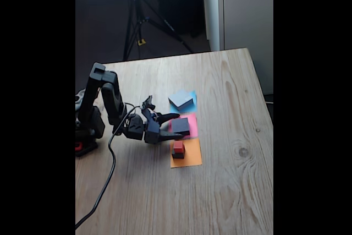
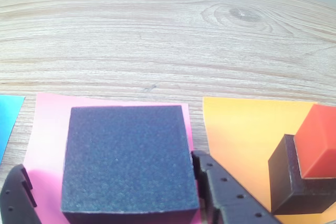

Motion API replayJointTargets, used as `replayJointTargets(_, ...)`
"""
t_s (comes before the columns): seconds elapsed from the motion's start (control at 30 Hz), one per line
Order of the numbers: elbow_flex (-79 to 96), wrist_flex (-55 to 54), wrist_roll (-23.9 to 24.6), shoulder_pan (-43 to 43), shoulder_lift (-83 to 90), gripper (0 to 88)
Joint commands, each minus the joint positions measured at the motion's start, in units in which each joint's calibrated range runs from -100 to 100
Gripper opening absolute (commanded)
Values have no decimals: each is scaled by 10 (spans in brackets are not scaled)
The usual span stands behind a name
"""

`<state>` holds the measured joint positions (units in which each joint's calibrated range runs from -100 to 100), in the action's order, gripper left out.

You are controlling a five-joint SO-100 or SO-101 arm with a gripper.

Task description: Tower of hanoi

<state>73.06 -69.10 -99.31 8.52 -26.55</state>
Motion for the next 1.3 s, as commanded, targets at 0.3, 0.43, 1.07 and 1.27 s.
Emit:
replayJointTargets(0.3, -8, 8, -7, -12, 3, 281)
replayJointTargets(0.43, -8, 8, -7, -12, 3, 251)
replayJointTargets(1.07, 9, 38, -7, -15, 33, 150)
replayJointTargets(1.27, 36, 132, -7, -18, 150, 139)
